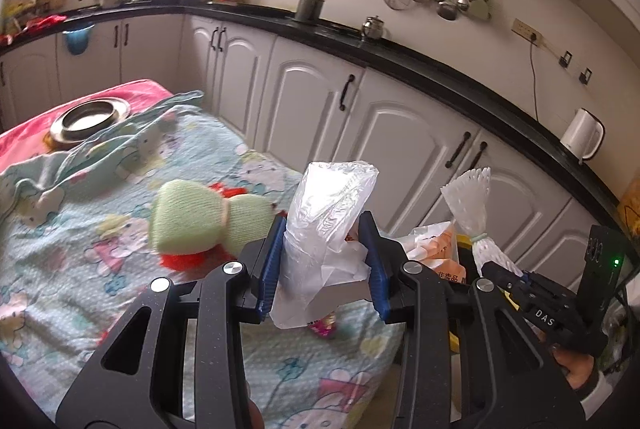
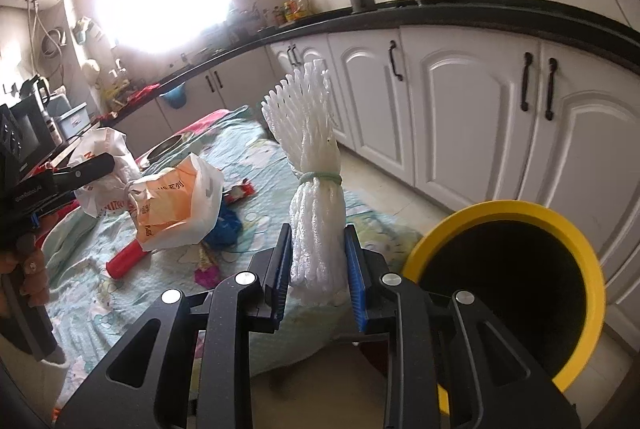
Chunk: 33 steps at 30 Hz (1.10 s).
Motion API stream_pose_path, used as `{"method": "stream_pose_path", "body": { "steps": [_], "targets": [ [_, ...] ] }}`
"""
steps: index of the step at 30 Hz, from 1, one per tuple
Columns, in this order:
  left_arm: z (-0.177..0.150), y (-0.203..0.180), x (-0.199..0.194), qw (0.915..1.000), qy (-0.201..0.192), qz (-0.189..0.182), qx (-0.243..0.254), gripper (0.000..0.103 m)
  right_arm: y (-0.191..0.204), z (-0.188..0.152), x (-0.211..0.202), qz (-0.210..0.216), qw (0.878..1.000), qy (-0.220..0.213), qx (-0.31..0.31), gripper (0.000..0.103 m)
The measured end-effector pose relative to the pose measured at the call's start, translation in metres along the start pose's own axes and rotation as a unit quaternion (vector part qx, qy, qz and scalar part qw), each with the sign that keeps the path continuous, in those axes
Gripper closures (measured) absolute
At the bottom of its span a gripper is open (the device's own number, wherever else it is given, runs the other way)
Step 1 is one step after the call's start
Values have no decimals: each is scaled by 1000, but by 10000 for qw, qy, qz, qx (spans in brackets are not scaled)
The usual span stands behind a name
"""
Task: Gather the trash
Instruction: 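Carry the clear bag and white mesh bundle over the yellow bin with both grippers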
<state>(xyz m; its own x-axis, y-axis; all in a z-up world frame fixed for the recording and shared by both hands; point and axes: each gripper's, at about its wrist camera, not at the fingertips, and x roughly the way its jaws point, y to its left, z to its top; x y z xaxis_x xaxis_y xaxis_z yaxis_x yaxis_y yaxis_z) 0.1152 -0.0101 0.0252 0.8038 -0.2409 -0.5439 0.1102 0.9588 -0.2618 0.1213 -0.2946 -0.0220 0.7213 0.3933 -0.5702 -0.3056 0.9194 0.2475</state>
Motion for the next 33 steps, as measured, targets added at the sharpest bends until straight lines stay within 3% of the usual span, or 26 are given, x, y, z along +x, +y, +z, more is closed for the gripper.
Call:
{"method": "stream_pose_path", "body": {
  "steps": [33],
  "targets": [
    [-18,-121,56,9916,184,-404,1217,73,-100,-34,-70,-924,9919,-387,780,78]
  ]
}}
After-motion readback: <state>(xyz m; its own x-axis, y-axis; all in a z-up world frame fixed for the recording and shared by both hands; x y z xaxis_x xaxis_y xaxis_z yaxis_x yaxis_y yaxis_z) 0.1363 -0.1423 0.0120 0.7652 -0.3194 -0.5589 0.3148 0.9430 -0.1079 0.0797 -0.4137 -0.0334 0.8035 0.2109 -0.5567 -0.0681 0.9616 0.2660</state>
